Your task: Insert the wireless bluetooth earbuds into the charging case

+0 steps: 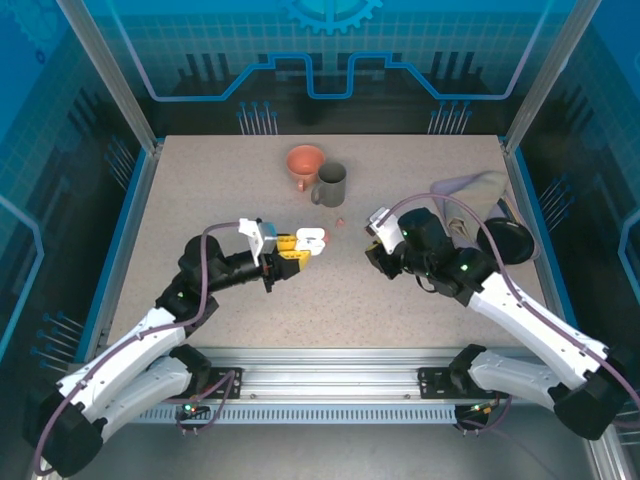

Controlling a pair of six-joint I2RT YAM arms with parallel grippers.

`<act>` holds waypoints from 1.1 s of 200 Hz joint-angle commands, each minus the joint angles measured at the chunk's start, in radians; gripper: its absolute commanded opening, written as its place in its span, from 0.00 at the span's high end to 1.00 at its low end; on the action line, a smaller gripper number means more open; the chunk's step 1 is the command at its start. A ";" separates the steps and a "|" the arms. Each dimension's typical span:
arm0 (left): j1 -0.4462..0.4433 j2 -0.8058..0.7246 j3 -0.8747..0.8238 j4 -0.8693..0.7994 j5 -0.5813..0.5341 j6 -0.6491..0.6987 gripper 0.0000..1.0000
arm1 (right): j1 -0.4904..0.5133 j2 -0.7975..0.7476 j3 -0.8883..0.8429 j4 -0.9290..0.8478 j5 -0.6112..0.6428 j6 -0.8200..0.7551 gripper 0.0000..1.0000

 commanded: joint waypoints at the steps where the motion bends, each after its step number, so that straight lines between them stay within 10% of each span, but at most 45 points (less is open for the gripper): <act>1: -0.007 0.014 0.036 0.035 0.000 -0.038 1.00 | 0.036 -0.034 0.072 0.042 0.034 -0.100 0.76; 120: -0.022 0.049 0.055 0.072 0.011 -0.051 1.00 | 0.342 0.055 0.290 0.068 0.236 -0.453 0.77; 220: -0.024 0.039 0.046 0.072 0.027 -0.030 1.00 | 0.366 0.112 0.288 0.099 0.248 -0.523 0.77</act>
